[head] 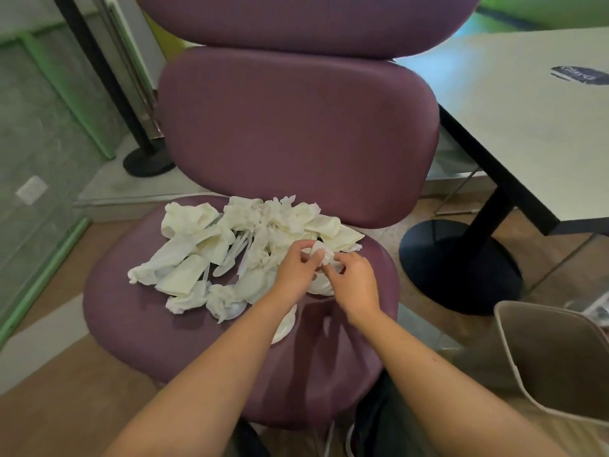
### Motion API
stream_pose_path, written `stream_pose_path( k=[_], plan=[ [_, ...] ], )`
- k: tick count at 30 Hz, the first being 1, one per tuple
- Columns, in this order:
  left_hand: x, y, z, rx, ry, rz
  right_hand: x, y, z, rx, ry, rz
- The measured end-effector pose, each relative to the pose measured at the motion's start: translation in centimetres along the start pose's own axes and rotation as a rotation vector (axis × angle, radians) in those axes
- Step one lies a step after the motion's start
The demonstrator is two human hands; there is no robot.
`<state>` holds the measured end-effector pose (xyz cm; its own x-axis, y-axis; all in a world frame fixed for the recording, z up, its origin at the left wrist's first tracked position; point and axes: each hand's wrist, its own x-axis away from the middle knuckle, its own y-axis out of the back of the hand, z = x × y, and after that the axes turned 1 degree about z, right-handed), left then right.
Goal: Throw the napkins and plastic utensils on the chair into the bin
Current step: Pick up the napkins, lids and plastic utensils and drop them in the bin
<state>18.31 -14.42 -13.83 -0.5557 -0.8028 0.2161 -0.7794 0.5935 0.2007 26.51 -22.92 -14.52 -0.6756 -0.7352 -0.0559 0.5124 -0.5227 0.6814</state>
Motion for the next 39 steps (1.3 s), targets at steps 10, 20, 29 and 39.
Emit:
stream_pose_path(
  k=[10,20,29,39],
  plan=[
    [0.3,3.9,-1.2,0.197,0.046,-0.092,-0.9,-1.2,5.1,-0.371,0.009,0.082],
    [-2.3,9.4,1.3,0.026,0.042,-0.269,-6.1,-5.7,5.8,0.426,0.264,0.122],
    [-3.3,10.2,0.6,-0.084,0.004,-0.137,-7.4,-6.5,6.4,0.185,0.276,0.069],
    [-3.0,8.8,-1.6,0.108,0.085,-0.075,-5.9,-3.6,10.2,-0.521,0.106,0.133]
  ],
)
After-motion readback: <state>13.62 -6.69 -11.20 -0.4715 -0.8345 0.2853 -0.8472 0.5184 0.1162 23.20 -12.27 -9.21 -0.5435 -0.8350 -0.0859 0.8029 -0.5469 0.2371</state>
